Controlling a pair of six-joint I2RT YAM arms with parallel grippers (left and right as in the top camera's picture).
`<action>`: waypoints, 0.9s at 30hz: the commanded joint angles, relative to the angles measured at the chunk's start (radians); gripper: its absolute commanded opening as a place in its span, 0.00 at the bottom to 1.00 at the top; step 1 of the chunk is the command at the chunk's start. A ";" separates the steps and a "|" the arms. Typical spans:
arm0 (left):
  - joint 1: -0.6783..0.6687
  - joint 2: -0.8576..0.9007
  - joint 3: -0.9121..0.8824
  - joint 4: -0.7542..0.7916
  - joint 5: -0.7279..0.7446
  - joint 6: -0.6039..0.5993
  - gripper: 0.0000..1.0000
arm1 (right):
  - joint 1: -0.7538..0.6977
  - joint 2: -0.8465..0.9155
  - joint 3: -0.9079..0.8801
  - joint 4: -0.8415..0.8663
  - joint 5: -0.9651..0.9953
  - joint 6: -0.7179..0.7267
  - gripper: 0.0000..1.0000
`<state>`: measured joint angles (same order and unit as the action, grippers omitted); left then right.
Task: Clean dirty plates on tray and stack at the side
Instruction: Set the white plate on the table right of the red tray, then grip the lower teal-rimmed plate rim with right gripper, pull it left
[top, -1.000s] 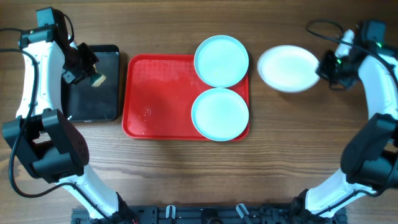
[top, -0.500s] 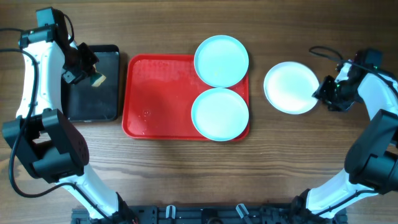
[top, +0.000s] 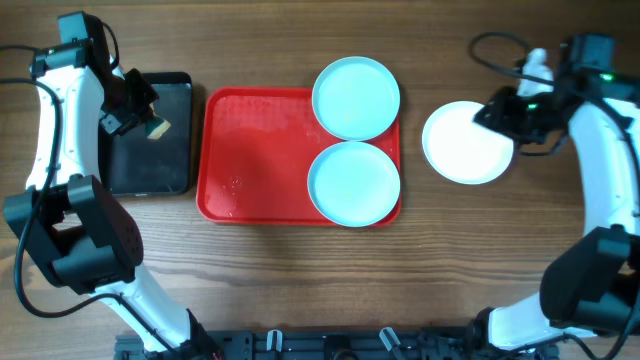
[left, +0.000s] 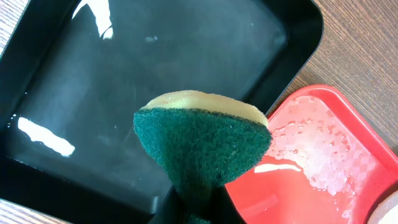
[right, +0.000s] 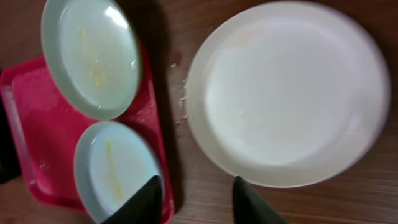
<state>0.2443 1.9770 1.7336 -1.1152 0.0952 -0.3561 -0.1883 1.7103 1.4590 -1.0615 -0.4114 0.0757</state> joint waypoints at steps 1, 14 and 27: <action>0.000 0.000 -0.002 0.003 -0.010 0.015 0.04 | 0.109 0.012 -0.053 -0.004 -0.029 0.079 0.25; 0.000 0.000 -0.002 0.001 -0.010 0.011 0.04 | 0.423 0.017 -0.305 0.182 0.256 0.242 0.26; 0.000 0.000 -0.002 -0.001 -0.010 0.011 0.04 | 0.495 0.018 -0.394 0.284 0.255 0.268 0.27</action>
<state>0.2443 1.9770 1.7336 -1.1156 0.0952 -0.3565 0.2886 1.7164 1.0718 -0.7826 -0.1772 0.3264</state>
